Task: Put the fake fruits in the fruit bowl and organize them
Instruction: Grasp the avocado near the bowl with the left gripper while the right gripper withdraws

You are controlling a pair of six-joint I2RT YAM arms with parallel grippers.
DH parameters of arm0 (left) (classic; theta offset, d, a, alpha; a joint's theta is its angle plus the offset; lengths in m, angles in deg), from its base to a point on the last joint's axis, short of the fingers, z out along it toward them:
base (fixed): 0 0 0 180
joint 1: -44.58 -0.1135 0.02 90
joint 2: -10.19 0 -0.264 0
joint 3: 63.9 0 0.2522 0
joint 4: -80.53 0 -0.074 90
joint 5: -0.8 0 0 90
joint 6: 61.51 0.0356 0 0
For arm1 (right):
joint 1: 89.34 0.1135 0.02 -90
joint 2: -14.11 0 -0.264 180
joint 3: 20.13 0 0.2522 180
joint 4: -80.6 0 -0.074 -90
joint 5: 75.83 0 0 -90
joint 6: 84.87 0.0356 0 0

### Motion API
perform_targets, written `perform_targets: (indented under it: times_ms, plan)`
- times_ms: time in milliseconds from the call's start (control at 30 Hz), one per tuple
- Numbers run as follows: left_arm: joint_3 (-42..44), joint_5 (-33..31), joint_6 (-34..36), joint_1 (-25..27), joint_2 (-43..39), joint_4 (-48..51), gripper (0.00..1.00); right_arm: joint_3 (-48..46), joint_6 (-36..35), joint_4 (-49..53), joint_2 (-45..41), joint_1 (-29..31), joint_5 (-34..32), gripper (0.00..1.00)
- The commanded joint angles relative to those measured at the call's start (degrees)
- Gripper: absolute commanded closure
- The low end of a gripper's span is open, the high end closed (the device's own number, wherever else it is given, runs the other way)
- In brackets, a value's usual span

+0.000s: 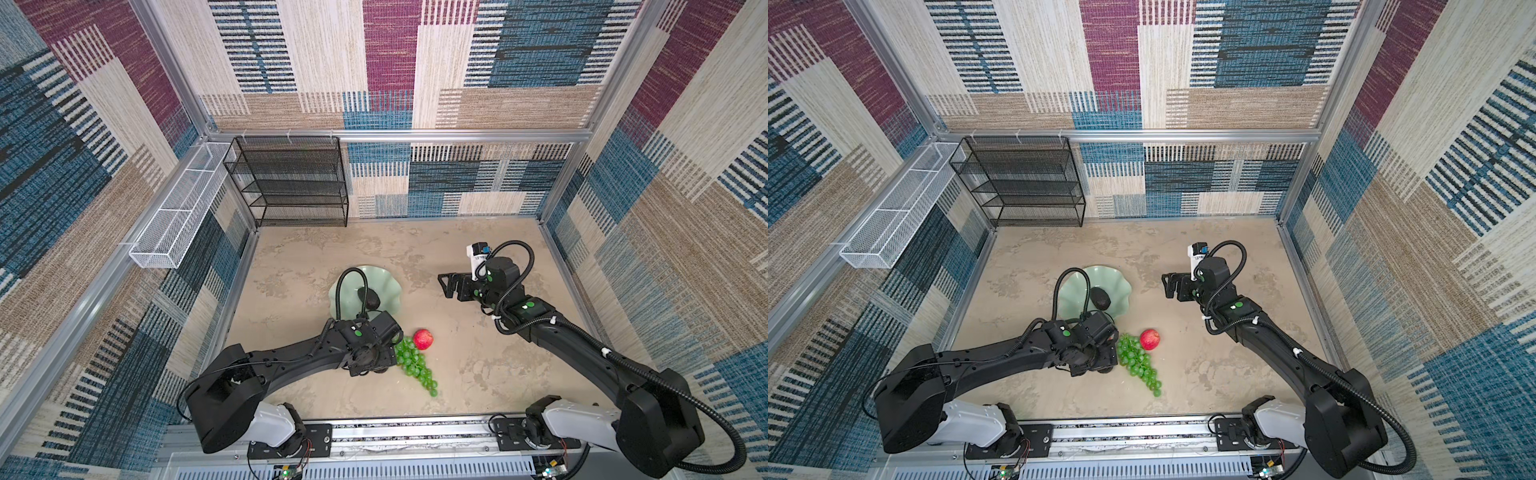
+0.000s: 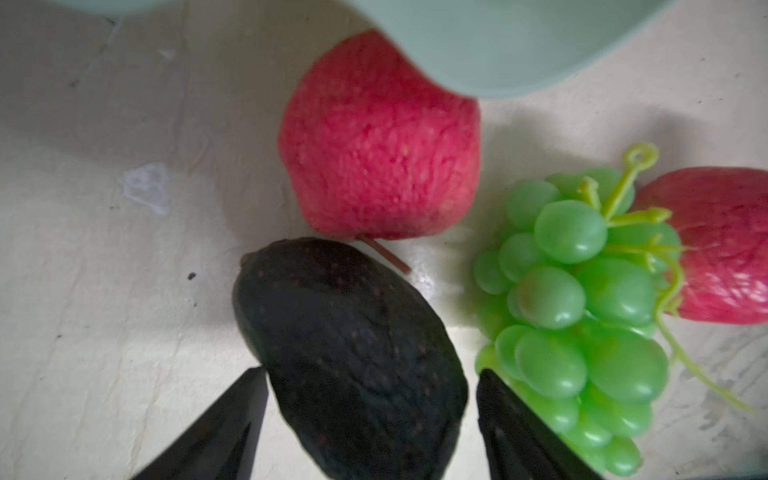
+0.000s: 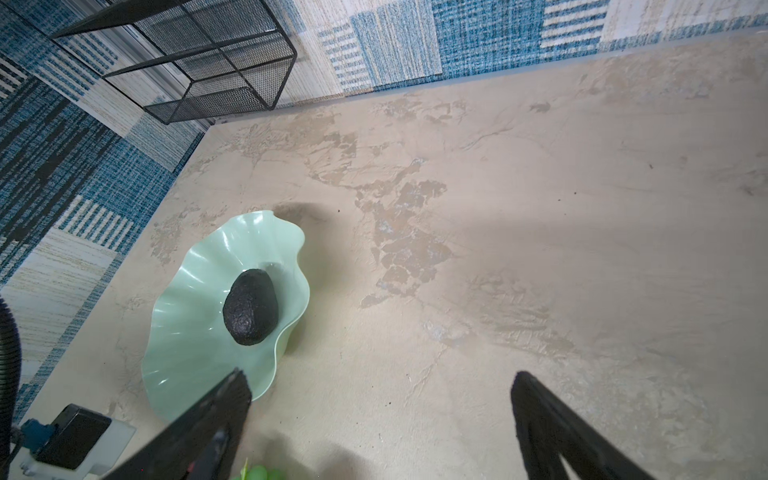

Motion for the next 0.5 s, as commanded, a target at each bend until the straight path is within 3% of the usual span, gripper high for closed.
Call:
perform_targets:
  times_ms: [0, 133, 467]
  plan:
    - [0.7, 0.2, -1.4, 0.0, 0.0, -0.8, 0.22, -0.6, 0.2, -1.6, -0.7, 0.0, -0.7, 0.00]
    - [2.0, -0.5, -1.3, -0.2, -1.5, -0.8, 0.36, -1.1, 0.4, -2.4, -0.4, -0.1, -0.4, 0.00]
    - [4.8, -1.3, 0.2, -0.1, -10.9, 4.8, 0.44, -1.5, 0.8, -3.5, 1.1, 0.0, 0.3, 0.00]
